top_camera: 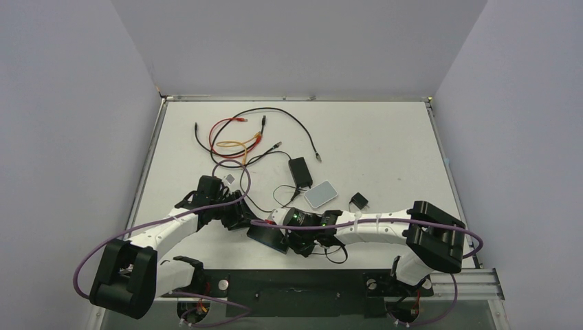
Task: Insert the plug into the switch port
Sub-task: Insert the power into the switch port.
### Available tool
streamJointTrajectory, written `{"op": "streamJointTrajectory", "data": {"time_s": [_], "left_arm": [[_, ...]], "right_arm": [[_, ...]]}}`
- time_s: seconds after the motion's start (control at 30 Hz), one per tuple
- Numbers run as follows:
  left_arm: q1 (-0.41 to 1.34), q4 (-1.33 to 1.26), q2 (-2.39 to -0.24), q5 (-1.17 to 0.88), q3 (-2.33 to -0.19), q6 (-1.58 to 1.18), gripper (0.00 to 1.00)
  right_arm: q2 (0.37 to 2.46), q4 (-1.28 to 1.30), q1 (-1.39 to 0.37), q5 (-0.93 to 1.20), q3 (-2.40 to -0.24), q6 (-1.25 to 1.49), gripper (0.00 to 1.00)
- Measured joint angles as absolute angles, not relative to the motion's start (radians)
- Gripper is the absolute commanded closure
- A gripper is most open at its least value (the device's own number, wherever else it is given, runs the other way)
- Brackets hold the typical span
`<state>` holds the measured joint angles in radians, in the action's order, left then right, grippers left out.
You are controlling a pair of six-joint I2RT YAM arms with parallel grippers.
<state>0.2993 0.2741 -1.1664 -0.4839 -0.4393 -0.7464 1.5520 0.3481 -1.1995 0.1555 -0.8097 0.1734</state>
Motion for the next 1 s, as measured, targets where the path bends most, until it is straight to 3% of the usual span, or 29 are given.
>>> {"op": "streamJointTrajectory", "data": {"time_s": [1.0], "left_arm": [[0.293, 0.274, -1.168, -0.480, -0.440, -0.746, 0.60]], "right_arm": [[1.529, 0.292, -1.226, 0.117, -0.789, 0.219, 1.00]]}}
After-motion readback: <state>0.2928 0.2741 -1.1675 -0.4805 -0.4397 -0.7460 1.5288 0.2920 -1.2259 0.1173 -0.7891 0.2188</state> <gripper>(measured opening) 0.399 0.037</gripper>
